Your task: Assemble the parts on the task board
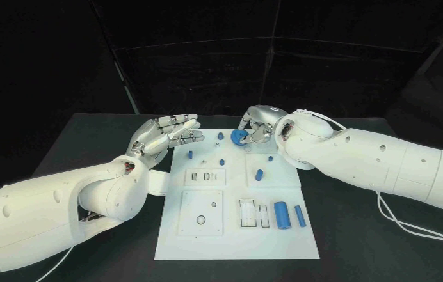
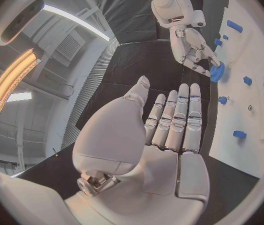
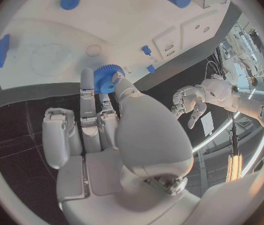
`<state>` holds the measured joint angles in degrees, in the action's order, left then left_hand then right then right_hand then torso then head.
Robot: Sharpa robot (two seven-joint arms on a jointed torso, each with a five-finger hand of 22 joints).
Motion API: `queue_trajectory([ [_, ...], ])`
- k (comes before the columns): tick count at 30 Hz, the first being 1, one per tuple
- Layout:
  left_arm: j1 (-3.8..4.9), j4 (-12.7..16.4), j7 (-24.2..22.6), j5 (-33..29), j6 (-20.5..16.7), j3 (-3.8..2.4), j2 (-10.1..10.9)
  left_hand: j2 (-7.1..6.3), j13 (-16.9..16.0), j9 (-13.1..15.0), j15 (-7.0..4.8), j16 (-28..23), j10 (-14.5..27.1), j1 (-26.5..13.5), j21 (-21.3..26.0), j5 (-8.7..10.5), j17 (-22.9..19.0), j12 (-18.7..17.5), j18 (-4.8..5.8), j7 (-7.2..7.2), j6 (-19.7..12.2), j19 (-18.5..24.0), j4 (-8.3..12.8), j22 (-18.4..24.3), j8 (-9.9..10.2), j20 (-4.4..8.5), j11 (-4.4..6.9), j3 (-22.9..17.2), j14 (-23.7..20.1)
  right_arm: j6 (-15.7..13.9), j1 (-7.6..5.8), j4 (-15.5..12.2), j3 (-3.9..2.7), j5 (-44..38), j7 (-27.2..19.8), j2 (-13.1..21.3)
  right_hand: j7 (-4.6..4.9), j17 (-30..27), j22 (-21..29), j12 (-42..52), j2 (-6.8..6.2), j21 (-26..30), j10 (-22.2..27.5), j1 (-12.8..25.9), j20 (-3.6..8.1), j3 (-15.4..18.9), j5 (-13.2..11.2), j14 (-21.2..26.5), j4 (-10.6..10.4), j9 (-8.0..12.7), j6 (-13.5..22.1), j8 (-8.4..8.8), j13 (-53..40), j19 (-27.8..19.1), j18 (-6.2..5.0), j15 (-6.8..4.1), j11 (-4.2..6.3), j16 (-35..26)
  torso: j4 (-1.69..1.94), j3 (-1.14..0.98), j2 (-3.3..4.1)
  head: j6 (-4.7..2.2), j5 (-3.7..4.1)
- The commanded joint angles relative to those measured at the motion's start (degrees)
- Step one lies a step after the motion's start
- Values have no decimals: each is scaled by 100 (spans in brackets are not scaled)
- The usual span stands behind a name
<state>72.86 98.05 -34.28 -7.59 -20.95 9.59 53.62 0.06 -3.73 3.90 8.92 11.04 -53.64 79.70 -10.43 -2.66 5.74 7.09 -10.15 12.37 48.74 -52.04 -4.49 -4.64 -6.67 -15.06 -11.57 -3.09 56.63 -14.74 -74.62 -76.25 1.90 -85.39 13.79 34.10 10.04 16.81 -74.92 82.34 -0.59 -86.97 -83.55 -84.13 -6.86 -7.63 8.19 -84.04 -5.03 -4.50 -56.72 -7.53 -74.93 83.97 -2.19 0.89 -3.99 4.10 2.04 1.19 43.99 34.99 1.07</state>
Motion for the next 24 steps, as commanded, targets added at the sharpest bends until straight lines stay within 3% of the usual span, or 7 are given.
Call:
queue_trajectory([
  [1,9,-10,-46,12,64,-6,3,51,4,-8,7,-27,-22,-13,28,1,-8,-22,-12,237,38,-36,35,5,27,8,-8,-1,17,-215,-14,49,-5,-125,155,-175,-112,-7,-588,24,-19,-25,-27,67,28,-51,34,-38,-6,-2,-134,13,-687,156,32,-44,-19,-21,10,8,3,-3,-8],
  [15,13,-20,-42,11,69,-7,-17,51,4,-8,7,-27,-22,-13,28,1,-8,-22,-12,237,38,-36,35,5,27,8,-8,-1,17,-24,24,455,7,-170,171,-885,-100,-7,-592,6,-37,-26,-14,124,26,-87,28,-43,-7,8,-106,48,-672,158,33,-40,-27,-21,-6,6,3,4,-39],
  [24,20,-18,-42,11,67,-7,-28,51,4,-8,7,-27,-22,-13,28,1,-8,-22,-12,237,38,-36,35,5,27,8,-8,-1,17,224,84,674,9,-181,167,-1099,-90,-7,-594,-5,-53,-26,-4,154,22,-107,23,-45,-3,15,-83,72,-663,160,33,-36,-35,-21,-8,-1,5,18,-52],
])
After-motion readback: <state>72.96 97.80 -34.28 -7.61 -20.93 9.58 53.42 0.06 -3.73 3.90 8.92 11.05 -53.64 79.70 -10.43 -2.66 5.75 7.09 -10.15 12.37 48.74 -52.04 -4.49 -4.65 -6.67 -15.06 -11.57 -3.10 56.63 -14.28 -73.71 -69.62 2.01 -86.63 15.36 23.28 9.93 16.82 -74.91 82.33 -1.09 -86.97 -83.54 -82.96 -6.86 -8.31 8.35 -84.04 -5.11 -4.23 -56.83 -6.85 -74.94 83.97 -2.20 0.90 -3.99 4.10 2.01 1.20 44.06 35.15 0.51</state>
